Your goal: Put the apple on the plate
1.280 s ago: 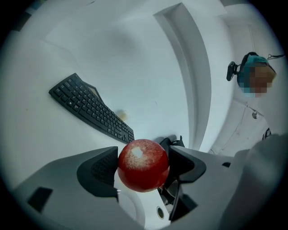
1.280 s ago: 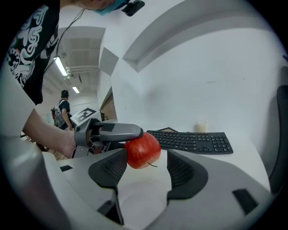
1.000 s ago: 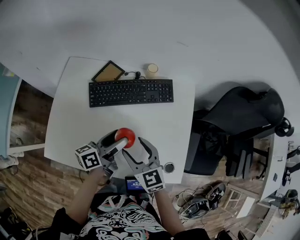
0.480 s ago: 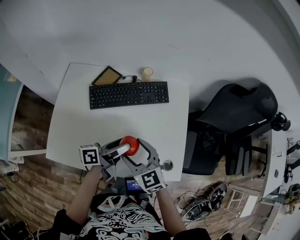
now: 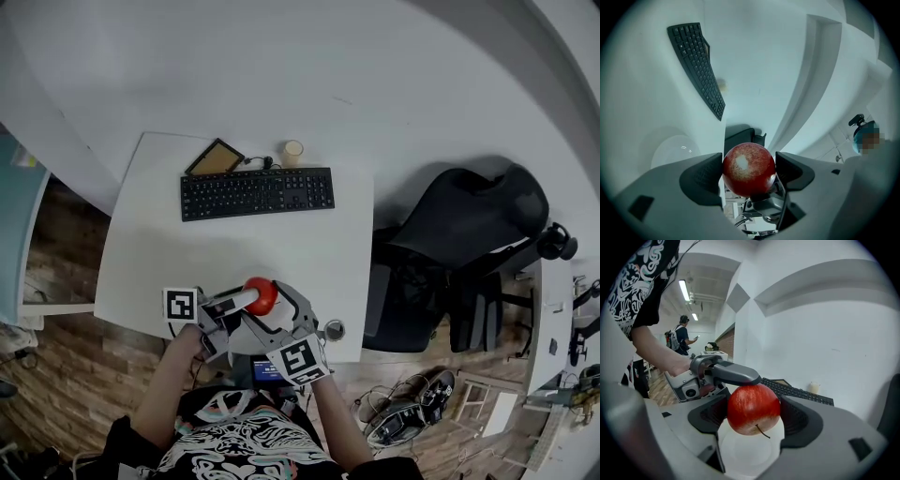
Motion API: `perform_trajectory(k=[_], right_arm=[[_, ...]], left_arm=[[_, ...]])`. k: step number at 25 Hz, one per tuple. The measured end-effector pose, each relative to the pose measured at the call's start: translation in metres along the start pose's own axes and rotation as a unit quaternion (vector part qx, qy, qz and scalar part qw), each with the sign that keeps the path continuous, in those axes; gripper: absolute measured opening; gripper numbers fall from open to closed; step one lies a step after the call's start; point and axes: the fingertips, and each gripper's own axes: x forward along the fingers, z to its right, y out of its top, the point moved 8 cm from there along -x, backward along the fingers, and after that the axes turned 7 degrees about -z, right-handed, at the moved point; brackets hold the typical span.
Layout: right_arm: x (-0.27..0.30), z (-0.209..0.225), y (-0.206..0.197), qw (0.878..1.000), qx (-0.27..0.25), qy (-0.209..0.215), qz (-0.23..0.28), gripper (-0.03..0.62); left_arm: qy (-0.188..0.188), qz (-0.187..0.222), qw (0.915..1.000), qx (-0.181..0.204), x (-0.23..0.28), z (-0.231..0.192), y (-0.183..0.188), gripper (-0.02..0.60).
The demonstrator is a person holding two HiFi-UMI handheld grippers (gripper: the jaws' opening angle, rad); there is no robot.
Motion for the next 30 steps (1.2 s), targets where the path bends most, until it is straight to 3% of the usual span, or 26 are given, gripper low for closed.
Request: perform_trajectory(k=[6, 9, 12, 18, 24, 28, 29, 30], right_arm=[[-0.008, 0.003, -0.003, 1.000, -0.005, -0.008, -0.016, 0.339], [-0.007, 0.004, -0.012, 0.999, -0.005, -0.013, -0.032, 0.339], [-0.008, 0.004, -0.023, 0.999, 0.002, -0.015, -0.047, 0.339], [-0.011, 0.010, -0.039, 0.997, 0.026, -0.002, -0.066, 0.339], [-0.006, 0.015, -0.044, 0.996, 0.020, -0.004, -0.083, 0.339], [-0.006, 0.015, -0.052, 0.995, 0.021, -0.003, -0.095, 0.339], [-0.006, 0.016, -0.054, 0.995, 0.020, -0.003, -0.098, 0.339], [-0.006, 0.017, -0.055, 0.995, 0.018, -0.003, -0.101, 0.339]], left_arm=[[0.005, 0.005, 0.9993, 0.036, 0.005, -0.003, -0.008, 0.360], [0.042, -0.006, 0.9960, 0.078, 0.005, -0.011, -0.007, 0.361], [0.069, 0.013, 0.9940, 0.084, 0.000, -0.017, -0.005, 0.362], [0.170, 0.014, 0.9760, 0.136, -0.010, -0.031, -0.003, 0.362], [0.194, -0.005, 0.9700, 0.147, -0.010, -0.038, -0.003, 0.360], [0.194, 0.004, 0.9716, 0.136, -0.010, -0.041, -0.006, 0.351], [0.193, 0.009, 0.9716, 0.136, -0.011, -0.041, -0.007, 0.330], [0.194, 0.017, 0.9708, 0.140, -0.013, -0.040, -0.007, 0.260]])
